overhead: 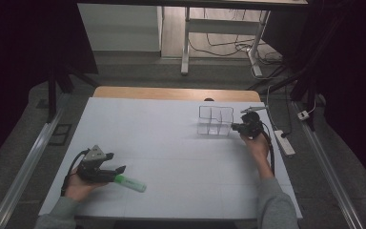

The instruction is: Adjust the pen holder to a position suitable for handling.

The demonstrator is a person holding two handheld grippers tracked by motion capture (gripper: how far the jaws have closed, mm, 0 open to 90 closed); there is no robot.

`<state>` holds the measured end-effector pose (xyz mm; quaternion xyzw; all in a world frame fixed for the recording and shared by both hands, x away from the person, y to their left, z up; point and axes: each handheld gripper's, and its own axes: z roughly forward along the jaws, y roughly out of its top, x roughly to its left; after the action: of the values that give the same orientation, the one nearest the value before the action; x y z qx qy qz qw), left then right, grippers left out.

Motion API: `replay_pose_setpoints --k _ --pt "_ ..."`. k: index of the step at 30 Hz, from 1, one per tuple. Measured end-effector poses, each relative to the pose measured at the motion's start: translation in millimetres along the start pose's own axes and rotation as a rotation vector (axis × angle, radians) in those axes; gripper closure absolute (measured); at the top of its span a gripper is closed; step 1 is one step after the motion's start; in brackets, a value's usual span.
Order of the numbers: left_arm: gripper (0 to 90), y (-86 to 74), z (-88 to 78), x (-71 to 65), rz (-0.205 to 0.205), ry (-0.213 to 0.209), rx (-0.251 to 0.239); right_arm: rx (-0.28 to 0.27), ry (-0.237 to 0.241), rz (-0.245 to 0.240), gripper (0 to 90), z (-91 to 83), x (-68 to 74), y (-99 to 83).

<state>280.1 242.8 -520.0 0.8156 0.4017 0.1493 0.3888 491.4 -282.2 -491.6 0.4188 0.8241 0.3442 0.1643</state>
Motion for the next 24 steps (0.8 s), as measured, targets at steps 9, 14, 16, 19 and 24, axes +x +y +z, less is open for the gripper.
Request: replay_pose_setpoints --k 9,14,16,19,24 --pt "26.6 -0.1 0.6 -0.2 0.003 0.001 0.004 -0.014 0.002 -0.005 89.0 4.2 -3.4 1.3" --pt "26.6 0.1 1.2 -0.2 0.005 0.002 0.007 -0.016 0.007 -0.027 89.0 7.1 2.9 3.8" --pt "26.6 0.1 1.2 -0.3 0.006 0.002 0.008 -0.005 0.012 -0.038 89.0 8.9 6.7 6.6" --pt "26.7 0.0 1.1 -0.4 0.007 0.002 0.008 -0.007 0.014 -0.055 89.0 12.4 12.5 10.4" --pt "26.7 0.0 1.0 0.0 0.006 0.0 0.008 0.004 0.026 -0.075 89.0 19.6 21.2 16.0"
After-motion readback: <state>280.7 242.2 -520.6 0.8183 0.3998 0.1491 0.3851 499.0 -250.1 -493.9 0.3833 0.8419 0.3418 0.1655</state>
